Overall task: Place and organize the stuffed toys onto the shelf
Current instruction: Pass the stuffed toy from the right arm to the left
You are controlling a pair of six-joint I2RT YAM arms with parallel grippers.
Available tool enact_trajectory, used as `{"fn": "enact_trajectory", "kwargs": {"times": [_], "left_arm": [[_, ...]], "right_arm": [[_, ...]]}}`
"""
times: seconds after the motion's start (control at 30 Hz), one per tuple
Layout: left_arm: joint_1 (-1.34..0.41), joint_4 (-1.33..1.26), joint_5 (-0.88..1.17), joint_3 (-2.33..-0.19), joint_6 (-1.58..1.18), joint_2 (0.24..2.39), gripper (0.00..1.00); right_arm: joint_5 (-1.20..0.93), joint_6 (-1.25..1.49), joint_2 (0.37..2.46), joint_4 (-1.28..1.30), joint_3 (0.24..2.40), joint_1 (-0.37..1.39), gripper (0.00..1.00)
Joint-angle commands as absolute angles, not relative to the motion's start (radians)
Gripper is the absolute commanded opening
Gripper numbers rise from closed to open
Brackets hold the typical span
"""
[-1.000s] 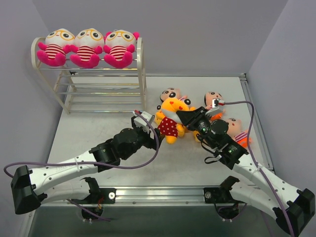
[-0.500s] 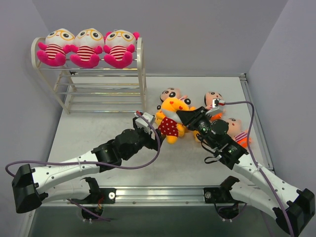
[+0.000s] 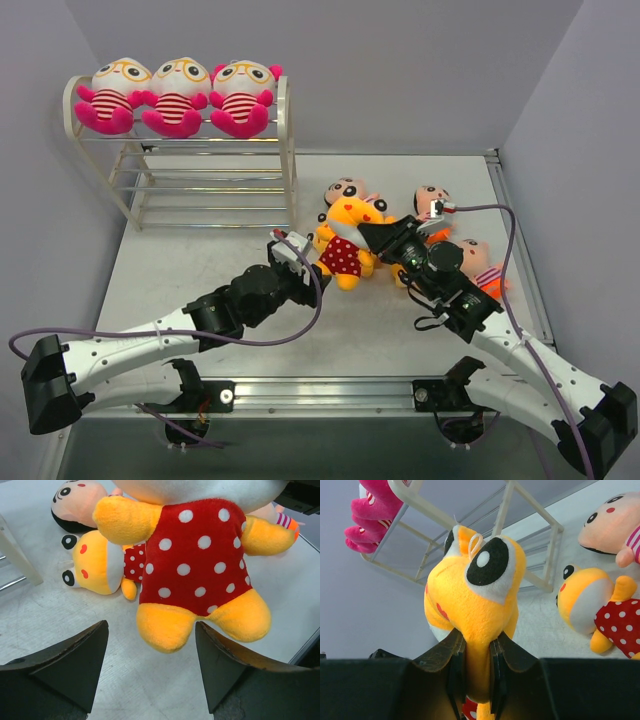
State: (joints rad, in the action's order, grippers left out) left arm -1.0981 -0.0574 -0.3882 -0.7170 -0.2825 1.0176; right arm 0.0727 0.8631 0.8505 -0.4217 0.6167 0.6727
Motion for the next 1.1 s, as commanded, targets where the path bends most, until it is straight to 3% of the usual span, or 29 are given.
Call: {"fn": "enact_trajectory", "kwargs": {"times": [0.0, 0.37, 0.63, 0.73, 0.83, 0.9, 1.07], "left_arm": [[-1.098, -0.124, -0.367, -0.718, -0.268, 1.009, 0.78], [-1.095, -0.158, -0.35, -0.736, -0.256, 1.068, 0.74], [-1.088, -0.158, -0.344, -0.712, -0.267, 1.069, 0.77], [-1.085, -0.164, -0.342, -0.709, -0.268, 1.065, 0.73], [-1.085, -0.178, -0.341, -0.707, -0.265, 1.06, 0.58], [-1.083, -0.187, -0.341, -0.704, -0.264, 1.057, 0.4], [-1.085, -0.187, -0.35, -0.7, -0.261, 1.052, 0.1]], "right_arm": [[0.054, 0.865, 0.862, -0.485, 0.635, 0.666, 0.0], [0.031, 0.877, 0.865, -0.512, 0.621, 0.666, 0.0], [0.046, 0.868, 0.847, -0.495, 0.623, 0.664, 0.0], [0.037, 0.871, 0.848, -0.497, 0.623, 0.664, 0.0], [0.028, 0.876, 0.857, -0.508, 0.623, 0.664, 0.0], [0.015, 0.882, 0.862, -0.515, 0.62, 0.664, 0.0], [0.009, 0.881, 0.874, -0.522, 0.614, 0.664, 0.0]]}}
